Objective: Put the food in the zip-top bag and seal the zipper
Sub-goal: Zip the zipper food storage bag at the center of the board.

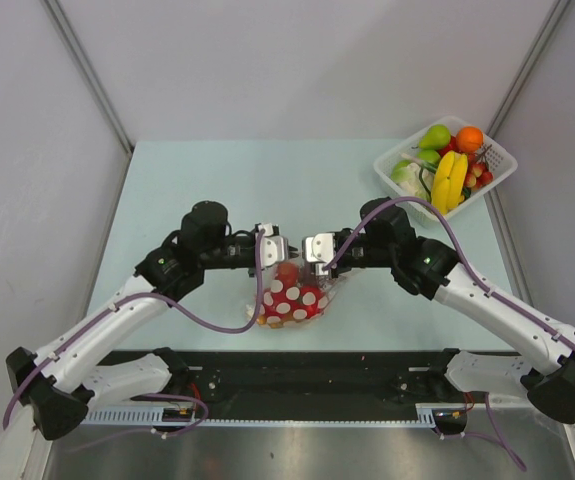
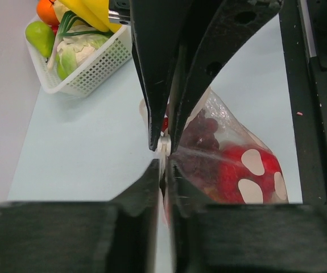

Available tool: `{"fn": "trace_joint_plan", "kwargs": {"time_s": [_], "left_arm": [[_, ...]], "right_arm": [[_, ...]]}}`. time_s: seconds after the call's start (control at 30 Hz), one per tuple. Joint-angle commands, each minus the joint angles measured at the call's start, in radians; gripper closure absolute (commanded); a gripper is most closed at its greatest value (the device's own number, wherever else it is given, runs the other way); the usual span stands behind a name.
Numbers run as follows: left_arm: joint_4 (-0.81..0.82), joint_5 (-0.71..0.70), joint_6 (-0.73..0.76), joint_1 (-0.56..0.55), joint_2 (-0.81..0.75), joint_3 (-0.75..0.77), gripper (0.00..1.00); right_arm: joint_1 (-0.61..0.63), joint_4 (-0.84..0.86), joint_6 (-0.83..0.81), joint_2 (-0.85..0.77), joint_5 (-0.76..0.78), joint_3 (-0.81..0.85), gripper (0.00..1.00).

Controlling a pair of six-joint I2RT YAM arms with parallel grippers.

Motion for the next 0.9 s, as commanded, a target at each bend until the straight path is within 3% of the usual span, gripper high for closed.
{"fn": "trace_joint_plan", "kwargs": {"time_s": [0.0, 0.23, 0.87], "left_arm": [[-0.002, 0.027, -0.006, -0.002, 0.000, 0.036, 0.97], [0.089, -0.003, -0.041, -0.002, -0.093, -0.014, 1.00], [0.081, -0.005, -0.047, 0.071, -0.229, -0.076, 1.00]], "right_arm": [[0.007, 0.060, 0.011, -0.016, 0.009, 0.019, 1.00], [-0.002, 0.026, -0.003, -0.009, 0.032, 0.019, 1.00], [-0.286, -0.161, -0.102, 0.036, -0.037, 0.019, 1.00]]}}
